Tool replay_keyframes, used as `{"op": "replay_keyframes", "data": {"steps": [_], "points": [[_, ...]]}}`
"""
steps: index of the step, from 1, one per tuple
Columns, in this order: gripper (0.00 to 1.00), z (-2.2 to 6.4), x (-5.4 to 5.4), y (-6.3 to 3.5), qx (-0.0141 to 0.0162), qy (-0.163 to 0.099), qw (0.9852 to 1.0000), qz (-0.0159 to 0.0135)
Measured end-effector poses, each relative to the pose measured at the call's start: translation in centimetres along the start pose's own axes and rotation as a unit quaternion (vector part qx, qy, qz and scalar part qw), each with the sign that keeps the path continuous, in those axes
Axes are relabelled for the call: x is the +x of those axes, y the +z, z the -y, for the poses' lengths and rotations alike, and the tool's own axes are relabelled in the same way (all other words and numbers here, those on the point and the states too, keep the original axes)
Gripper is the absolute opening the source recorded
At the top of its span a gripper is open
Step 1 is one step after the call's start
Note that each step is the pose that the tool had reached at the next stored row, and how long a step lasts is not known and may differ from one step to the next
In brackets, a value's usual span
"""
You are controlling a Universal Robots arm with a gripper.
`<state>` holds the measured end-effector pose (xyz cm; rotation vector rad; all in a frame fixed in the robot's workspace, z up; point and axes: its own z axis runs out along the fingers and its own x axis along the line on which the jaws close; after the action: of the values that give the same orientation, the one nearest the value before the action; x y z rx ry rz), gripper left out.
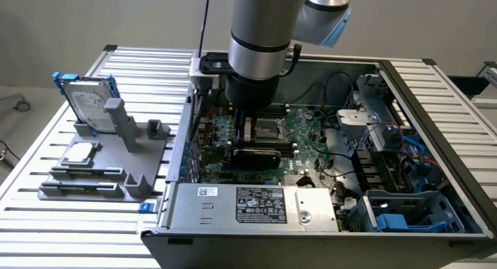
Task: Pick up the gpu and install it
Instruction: 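Press down on the gpu until it lock into place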
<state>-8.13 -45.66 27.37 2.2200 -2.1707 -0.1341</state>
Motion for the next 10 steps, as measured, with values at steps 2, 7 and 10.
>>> {"op": "replay_keyframes", "data": {"steps": [2,7,10], "points": [[0.11,0.01,0.0,0.09,0.0,0.0,1.0,0.0],[0.11,0.02,-0.02,0.26,-0.0001,-0.001,1.0,-0.0001],[0.11,0.03,-0.03,0.35,-0.0001,-0.001,1.0,-0.0002]]}}
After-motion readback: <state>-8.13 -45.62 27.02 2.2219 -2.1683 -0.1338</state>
